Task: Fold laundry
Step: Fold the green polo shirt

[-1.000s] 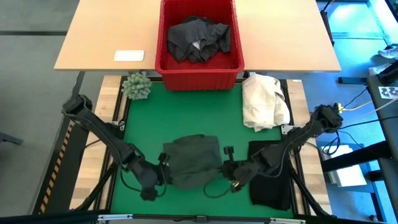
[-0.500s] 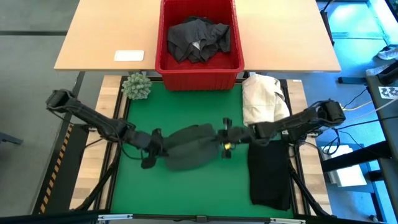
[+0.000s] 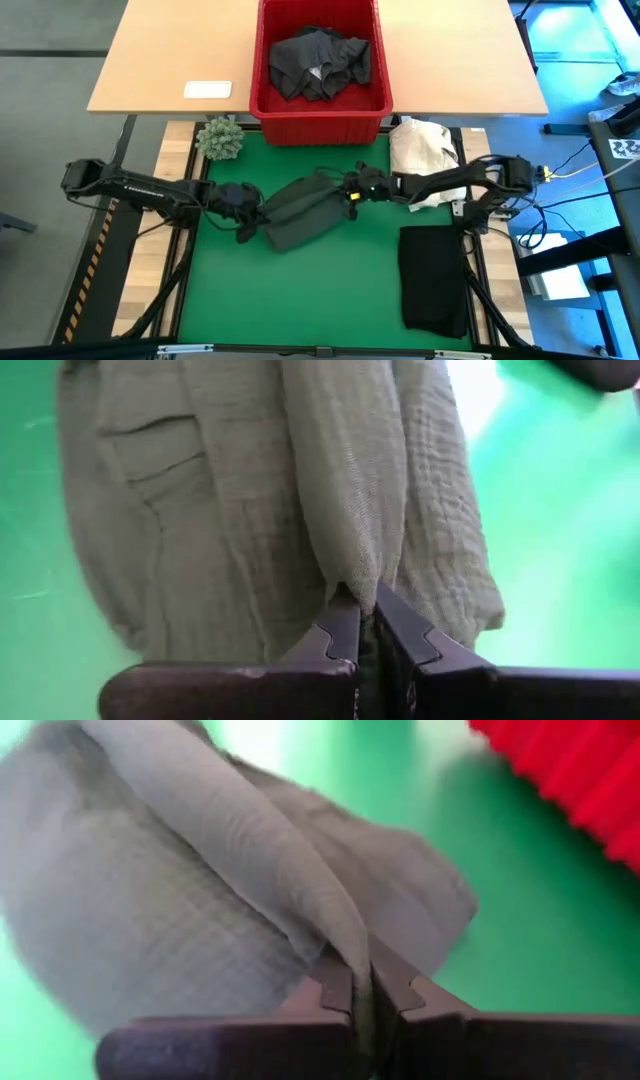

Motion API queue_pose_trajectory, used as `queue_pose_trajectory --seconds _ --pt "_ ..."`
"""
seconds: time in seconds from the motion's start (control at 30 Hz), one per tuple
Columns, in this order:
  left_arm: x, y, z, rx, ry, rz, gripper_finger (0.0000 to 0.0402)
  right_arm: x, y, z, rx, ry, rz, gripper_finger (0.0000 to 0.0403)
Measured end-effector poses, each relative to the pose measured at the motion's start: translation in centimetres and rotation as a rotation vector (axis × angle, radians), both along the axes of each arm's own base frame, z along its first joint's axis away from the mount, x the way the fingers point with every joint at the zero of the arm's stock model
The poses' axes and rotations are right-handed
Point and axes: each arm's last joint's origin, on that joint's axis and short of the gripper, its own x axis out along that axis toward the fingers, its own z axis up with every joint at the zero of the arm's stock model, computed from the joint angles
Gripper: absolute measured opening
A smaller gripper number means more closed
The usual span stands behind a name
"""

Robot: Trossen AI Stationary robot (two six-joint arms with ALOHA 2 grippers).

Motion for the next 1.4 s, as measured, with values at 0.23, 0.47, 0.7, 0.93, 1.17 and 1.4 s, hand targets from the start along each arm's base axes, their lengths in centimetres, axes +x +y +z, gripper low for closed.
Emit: queue_pose_trajectory --seconds 0.23,0.47,0.7,0.93,1.17,1.4 --pt "0.2 -0.8 -0.2 -0.094 0.017 -0.054 0.0002 0.7 1.0 -1.0 0.004 0.021 0.036 0.0000" --pt "0.2 -0.4 -0.3 0.020 0.012 0.147 0.0003 0.9 0.6 -0.5 -0.053 -0.028 -0.037 0.0000" --pt "0.1 0.3 -0.3 0.056 0.005 0.254 0.0058 0.7 0.3 -0.9 -0.057 0.002 -0.068 0.0001" --pt "0.1 0.1 -0.3 0.020 0.019 0.170 0.0127 1.2 0.2 -2.3 -0.054 0.045 -0.070 0.0003" --pt "-0.1 0.2 0.5 0.101 -0.027 0.164 0.0169 2.7 0.1 -3.3 -0.050 0.067 -0.069 0.0004" --pt "0.4 0.3 3.8 0.207 -0.150 0.139 0.0173 3.2 0.0 -3.5 -0.051 0.070 -0.072 0.0005"
